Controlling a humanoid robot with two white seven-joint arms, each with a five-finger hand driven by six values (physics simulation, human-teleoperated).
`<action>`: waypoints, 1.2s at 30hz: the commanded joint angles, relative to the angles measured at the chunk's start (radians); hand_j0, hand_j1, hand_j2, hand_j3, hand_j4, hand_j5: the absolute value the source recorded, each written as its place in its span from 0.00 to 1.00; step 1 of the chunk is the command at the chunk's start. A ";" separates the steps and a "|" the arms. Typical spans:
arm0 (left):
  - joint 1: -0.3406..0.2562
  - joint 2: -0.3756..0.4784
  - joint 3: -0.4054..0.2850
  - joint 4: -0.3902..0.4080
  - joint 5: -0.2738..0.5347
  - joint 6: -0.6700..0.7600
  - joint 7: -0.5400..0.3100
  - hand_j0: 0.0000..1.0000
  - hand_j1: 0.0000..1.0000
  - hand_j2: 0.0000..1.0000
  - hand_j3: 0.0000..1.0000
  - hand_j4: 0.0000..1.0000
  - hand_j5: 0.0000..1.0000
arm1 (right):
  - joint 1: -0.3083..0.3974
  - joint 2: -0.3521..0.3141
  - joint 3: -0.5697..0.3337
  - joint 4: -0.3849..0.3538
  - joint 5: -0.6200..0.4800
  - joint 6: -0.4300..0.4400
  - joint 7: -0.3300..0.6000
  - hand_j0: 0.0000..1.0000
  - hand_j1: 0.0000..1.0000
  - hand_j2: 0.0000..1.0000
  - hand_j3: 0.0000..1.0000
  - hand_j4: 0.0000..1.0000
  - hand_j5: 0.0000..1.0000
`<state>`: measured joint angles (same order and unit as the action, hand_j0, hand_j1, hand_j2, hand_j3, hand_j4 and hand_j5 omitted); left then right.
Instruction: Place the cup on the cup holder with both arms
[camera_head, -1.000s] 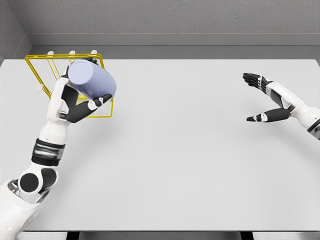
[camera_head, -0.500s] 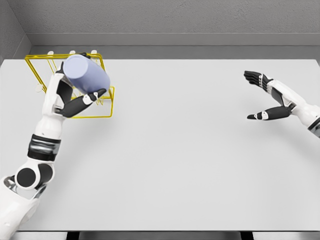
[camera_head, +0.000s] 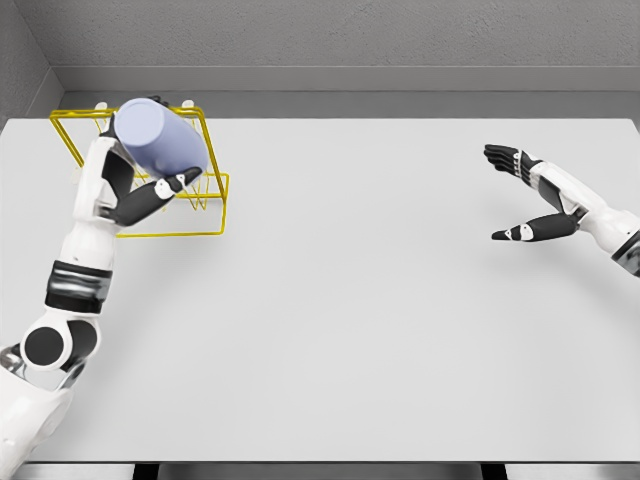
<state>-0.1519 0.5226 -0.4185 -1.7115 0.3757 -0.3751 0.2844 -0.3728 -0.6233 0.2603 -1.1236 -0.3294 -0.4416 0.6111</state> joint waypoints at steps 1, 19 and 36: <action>0.000 0.000 0.004 0.001 -0.001 0.002 -0.002 0.66 0.66 0.66 0.66 0.66 0.66 | 0.000 0.000 0.002 -0.001 -0.007 0.001 0.000 1.00 1.00 1.00 1.00 1.00 1.00; -0.002 -0.003 0.023 0.015 0.000 0.018 -0.002 0.83 0.83 0.83 0.83 0.83 0.83 | -0.002 0.011 0.002 0.001 -0.007 0.001 0.000 1.00 1.00 1.00 1.00 1.00 1.00; -0.002 -0.010 0.033 0.004 -0.001 0.016 -0.001 1.00 1.00 1.00 1.00 1.00 1.00 | -0.011 0.011 0.002 0.016 -0.008 0.000 0.000 1.00 1.00 1.00 1.00 1.00 1.00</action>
<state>-0.1519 0.5125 -0.3861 -1.7045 0.3761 -0.3588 0.2837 -0.3835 -0.6110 0.2626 -1.1081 -0.3292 -0.4430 0.6111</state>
